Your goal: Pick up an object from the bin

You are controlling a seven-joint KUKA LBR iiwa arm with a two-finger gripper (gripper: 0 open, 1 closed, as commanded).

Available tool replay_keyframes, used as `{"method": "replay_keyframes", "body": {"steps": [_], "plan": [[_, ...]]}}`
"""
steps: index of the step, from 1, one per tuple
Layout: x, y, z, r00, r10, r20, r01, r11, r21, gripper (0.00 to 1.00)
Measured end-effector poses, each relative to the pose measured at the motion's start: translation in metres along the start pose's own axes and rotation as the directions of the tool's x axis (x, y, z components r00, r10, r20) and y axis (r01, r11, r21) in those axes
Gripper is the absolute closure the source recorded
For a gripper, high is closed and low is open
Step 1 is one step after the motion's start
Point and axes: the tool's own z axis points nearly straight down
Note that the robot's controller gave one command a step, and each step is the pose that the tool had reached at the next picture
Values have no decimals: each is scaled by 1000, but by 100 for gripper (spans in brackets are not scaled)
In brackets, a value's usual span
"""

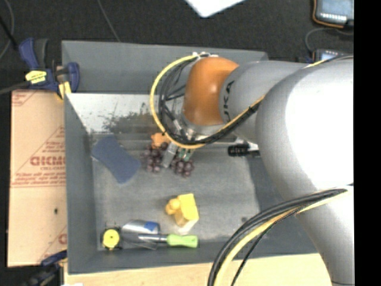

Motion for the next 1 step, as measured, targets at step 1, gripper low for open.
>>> {"method": "replay_keyframes", "body": {"steps": [1], "plan": [[-4, -3, -155, 999, -38, 5, 38, 999, -2, 100]]}}
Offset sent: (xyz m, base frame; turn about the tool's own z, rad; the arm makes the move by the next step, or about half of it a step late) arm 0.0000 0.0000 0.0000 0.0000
